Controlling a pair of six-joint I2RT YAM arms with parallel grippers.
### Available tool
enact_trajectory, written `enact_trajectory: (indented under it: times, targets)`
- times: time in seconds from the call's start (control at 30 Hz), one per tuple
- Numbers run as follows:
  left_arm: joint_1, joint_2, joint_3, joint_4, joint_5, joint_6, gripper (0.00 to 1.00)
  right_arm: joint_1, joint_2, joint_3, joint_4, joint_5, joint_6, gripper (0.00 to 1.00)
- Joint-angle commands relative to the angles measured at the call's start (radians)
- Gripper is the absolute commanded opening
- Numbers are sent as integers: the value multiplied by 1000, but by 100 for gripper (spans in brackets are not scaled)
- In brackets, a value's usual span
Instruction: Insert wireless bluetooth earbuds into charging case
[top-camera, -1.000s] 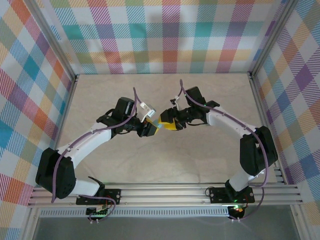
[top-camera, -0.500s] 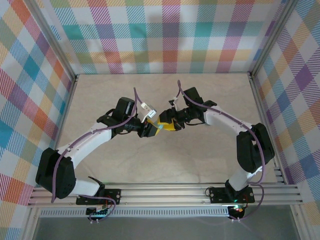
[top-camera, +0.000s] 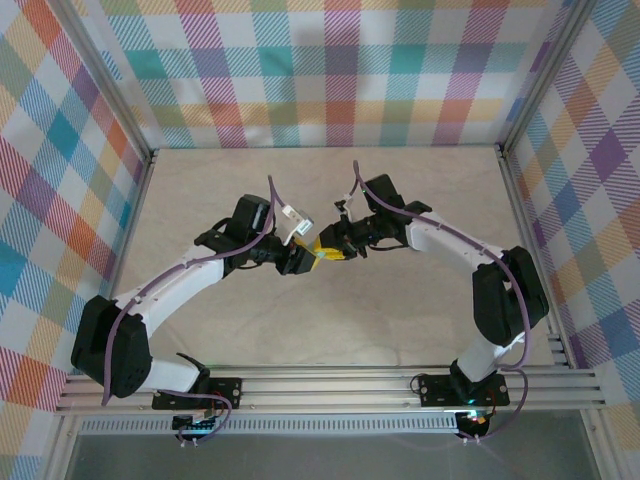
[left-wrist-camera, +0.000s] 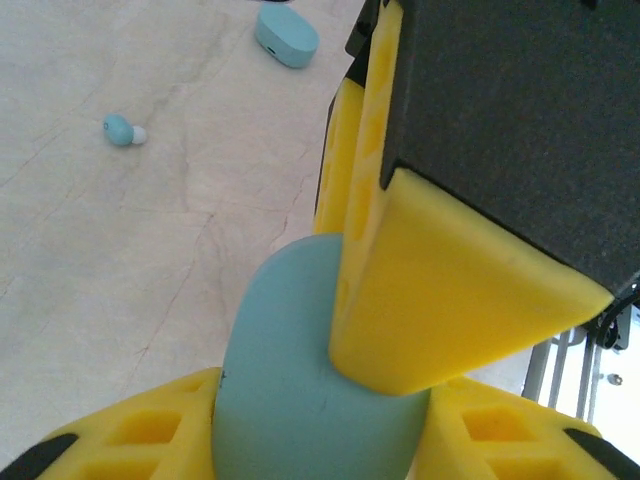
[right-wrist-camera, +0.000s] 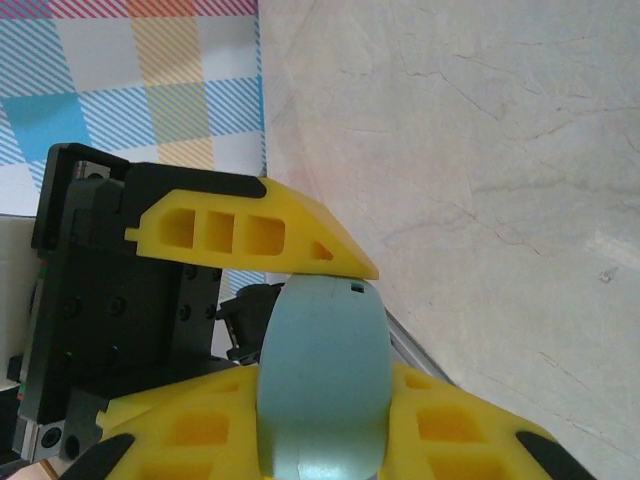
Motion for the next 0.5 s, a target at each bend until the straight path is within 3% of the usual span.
enact_trajectory:
  times: [0.0, 0.17, 0.27, 0.37, 0.47]
  targets:
    - [-6, -41, 10, 80, -86, -29, 48, 3, -31, -11, 48, -8, 63, 17]
    - [-4, -193, -89, 139, -327, -49, 66, -38, -63, -60, 183, -3, 173, 15]
    - [-1, -327, -200, 240, -413, -63, 78, -62, -81, -73, 247, 10, 216, 15]
    - [10, -436, -303, 345, -411, -82, 84, -69, -86, -74, 331, 0, 273, 15]
    - [22, -492, -397, 492, -315, -125, 84, -69, -80, -86, 435, -25, 348, 15]
